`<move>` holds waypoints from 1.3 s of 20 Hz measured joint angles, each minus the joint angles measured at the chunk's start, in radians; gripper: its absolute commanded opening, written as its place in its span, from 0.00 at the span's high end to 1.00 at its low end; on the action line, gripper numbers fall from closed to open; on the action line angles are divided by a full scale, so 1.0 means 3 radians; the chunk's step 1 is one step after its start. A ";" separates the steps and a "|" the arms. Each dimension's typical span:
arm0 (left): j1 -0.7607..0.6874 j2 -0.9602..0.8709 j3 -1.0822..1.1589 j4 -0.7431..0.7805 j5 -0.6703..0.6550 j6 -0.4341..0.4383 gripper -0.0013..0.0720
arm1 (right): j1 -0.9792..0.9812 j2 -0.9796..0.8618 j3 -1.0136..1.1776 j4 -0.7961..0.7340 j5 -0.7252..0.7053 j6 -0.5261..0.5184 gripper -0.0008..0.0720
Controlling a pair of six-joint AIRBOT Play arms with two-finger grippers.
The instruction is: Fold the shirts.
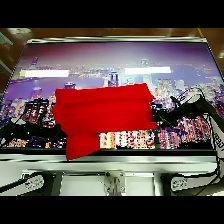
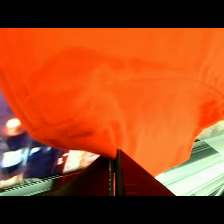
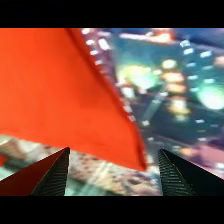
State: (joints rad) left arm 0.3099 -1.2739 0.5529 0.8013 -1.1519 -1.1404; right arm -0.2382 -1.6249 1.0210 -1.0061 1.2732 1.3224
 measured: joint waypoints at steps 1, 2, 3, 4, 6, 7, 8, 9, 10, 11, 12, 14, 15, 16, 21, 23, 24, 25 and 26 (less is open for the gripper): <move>-0.0001 0.0003 0.0024 -0.0004 -0.0009 0.0001 0.92 | 0.0014 -0.0034 -0.0008 0.0056 -0.0010 0.0006 0.21; -0.0004 0.0006 0.0051 -0.0006 -0.0015 0.0003 0.92 | 0.0031 -0.0058 -0.0015 0.0079 -0.0051 0.0013 0.30; -0.0004 0.0009 0.0085 -0.0006 -0.0024 0.0003 0.92 | 0.0057 -0.0081 -0.0023 0.0113 -0.0098 0.0018 0.30; -0.0004 0.0009 0.0123 -0.0008 -0.0024 0.0004 0.92 | 0.0098 -0.0097 -0.0027 0.0156 -0.0141 0.0018 0.37; -0.0004 0.0010 0.0217 -0.0008 -0.0034 0.0006 0.92 | 0.0201 -0.0125 -0.0027 0.0163 -0.0256 0.0004 0.89; -0.0004 0.0009 0.0277 -0.0006 -0.0034 0.0008 0.92 | 0.0249 -0.0132 -0.0019 0.0164 -0.0273 -0.0001 0.90; -0.0004 0.0010 0.0354 -0.0006 -0.0042 0.0010 0.92 | 0.0287 -0.0132 0.0014 0.0156 -0.0292 -0.0018 0.90; -0.0004 0.0009 0.0436 -0.0005 -0.0041 0.0014 0.92 | 0.0313 -0.0130 0.0070 0.0177 -0.0320 -0.0048 0.90; -0.0004 0.0010 0.0534 -0.0006 -0.0043 0.0037 0.92 | 0.0319 -0.0113 0.0145 0.0209 -0.0355 -0.0076 0.90; -0.0004 0.0010 0.0647 -0.0006 -0.0039 0.0065 0.92 | 0.0338 -0.0092 0.0245 0.0257 -0.0380 -0.0089 0.90; -0.0004 0.0009 0.0757 -0.0006 -0.0031 0.0084 0.92 | 0.0367 -0.0085 0.0347 0.0292 -0.0413 -0.0089 0.90; -0.0004 -0.0005 0.0987 -0.0006 0.0033 0.0104 0.92 | 0.0444 -0.0070 0.0575 0.0332 -0.0577 -0.0074 0.90; -0.0004 -0.0025 0.1110 -0.0008 0.0083 0.0113 0.92 | 0.0486 -0.0074 0.0687 0.0331 -0.0718 -0.0045 0.90; -0.0004 -0.0061 0.1232 -0.0010 0.0125 0.0114 0.92 | 0.0524 -0.0086 0.0793 0.0336 -0.0815 -0.0010 0.90; -0.0008 -0.0524 0.1934 -0.0220 0.0230 0.0121 0.92 | 0.0629 -0.0308 0.1336 0.0354 -0.1202 0.0089 0.90; -0.0011 -0.0793 0.2219 -0.0343 0.0243 0.0108 0.92 | 0.0650 -0.0432 0.1497 0.0356 -0.1335 0.0165 0.90; -0.0017 -0.0936 0.2355 -0.0418 0.0248 0.0088 0.92 | 0.0654 -0.0497 0.1562 0.0357 -0.1395 0.0188 0.90; -0.0032 -0.1067 0.2467 -0.0473 0.0252 0.0076 0.92 | 0.0662 -0.0566 0.1620 0.0360 -0.1453 0.0226 0.90; -0.0048 -0.1204 0.2576 -0.0533 0.0254 0.0064 0.92 | 0.0680 -0.0632 0.1661 0.0359 -0.1500 0.0245 0.90</move>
State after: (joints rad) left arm 0.2955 -1.6352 1.3258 0.6415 -1.0756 -1.1213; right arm -0.0341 -1.8145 1.5192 -0.8986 0.8230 1.3960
